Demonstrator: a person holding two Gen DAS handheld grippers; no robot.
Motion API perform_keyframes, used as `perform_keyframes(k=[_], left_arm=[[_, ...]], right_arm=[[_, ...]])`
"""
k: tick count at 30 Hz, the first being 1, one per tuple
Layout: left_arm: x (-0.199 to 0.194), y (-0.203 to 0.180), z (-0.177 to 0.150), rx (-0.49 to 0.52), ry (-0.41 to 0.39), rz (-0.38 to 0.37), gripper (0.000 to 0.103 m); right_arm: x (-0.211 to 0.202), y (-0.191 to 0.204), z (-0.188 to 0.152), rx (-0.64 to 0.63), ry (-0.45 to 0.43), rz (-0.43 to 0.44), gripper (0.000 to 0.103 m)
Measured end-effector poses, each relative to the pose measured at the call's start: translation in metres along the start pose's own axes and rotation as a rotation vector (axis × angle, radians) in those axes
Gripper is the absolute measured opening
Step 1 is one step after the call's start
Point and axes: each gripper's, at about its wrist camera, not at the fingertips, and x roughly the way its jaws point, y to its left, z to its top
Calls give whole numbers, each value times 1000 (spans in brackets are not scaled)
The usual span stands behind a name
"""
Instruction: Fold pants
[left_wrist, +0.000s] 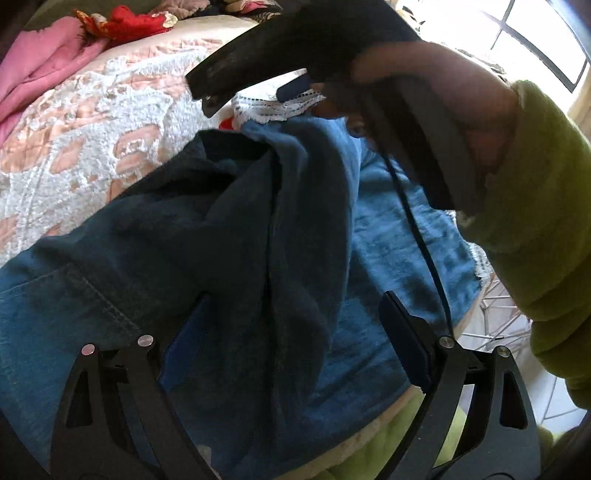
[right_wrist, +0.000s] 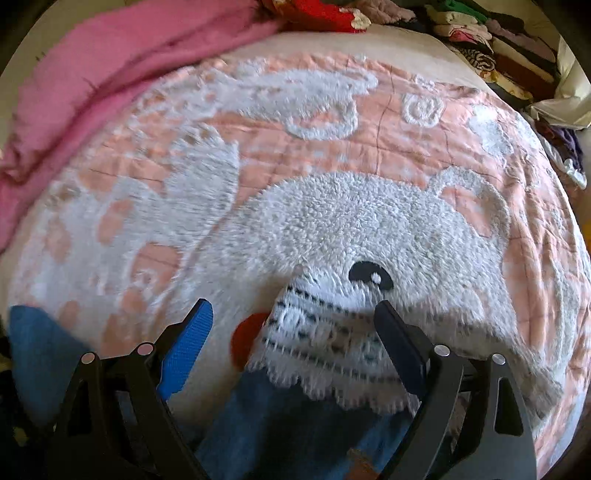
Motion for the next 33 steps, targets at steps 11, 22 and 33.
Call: perform_keyframes(k=[11, 22, 33], left_arm=[[2, -7, -4, 17, -31, 24, 83], [0, -16, -7, 26, -53, 59, 73], [-21, -13, -9, 98, -68, 82, 1]], right_arm=[[-23, -37, -13, 77, -131, 59, 11], [-119, -90, -85, 228, -280, 98, 10], [-197, -114, -177, 337, -327, 100, 10]])
